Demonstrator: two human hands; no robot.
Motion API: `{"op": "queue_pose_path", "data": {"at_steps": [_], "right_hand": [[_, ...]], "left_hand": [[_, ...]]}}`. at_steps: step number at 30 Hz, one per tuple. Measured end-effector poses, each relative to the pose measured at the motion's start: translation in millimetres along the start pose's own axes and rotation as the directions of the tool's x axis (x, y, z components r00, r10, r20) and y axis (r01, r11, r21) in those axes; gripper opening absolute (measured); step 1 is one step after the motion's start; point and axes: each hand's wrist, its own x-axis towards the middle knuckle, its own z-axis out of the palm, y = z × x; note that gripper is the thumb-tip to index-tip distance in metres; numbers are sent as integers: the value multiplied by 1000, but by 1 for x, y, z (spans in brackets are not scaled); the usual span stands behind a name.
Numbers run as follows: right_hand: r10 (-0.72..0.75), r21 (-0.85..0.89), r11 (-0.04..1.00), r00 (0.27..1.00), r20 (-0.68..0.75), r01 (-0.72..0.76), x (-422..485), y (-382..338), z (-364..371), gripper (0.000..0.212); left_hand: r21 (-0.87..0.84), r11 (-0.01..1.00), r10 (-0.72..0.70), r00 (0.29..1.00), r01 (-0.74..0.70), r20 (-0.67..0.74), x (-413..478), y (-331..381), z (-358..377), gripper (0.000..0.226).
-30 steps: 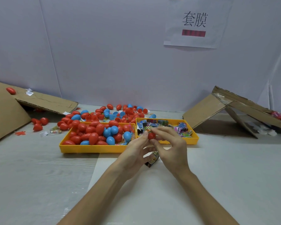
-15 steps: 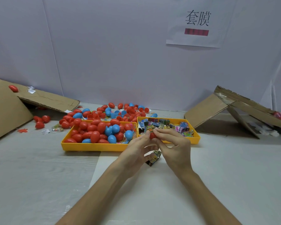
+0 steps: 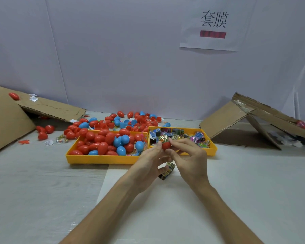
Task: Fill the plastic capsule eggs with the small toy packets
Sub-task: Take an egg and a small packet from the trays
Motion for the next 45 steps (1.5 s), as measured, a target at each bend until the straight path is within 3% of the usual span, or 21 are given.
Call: {"op": "queue_pose_path", "data": {"at_steps": [8, 18, 23, 27, 34, 39, 45], "right_hand": [[-39, -21, 999, 999, 34, 40, 0, -2, 2, 47], [-78, 26, 997, 997, -9, 78, 0, 0, 2, 30], [-2, 44, 999, 999, 34, 1, -1, -2, 2, 35], [145, 164, 974, 987, 74, -156, 0, -7, 3, 44], [323, 336, 874, 936, 142, -352, 5, -4, -2, 19], [347, 373, 849, 927, 144, -375, 6, 0, -3, 17], [377, 434, 804, 913, 158, -407, 6, -2, -2, 14]], "left_hand": [[28, 1000, 14, 1000, -14, -9, -2, 2, 2, 40], [7, 1000, 18, 1000, -18, 4, -4, 2, 2, 35], [10, 1000, 15, 1000, -15, -7, -3, 2, 2, 36], [34, 998, 61, 994, -58, -86, -1, 4, 0, 33], [286, 936, 274, 933, -204, -233, 4, -2, 1, 30], [81, 970, 243, 951, -231, -193, 2, 1, 3, 25], [31, 963, 266, 926, -268, -269, 2, 2, 3, 29]]}}
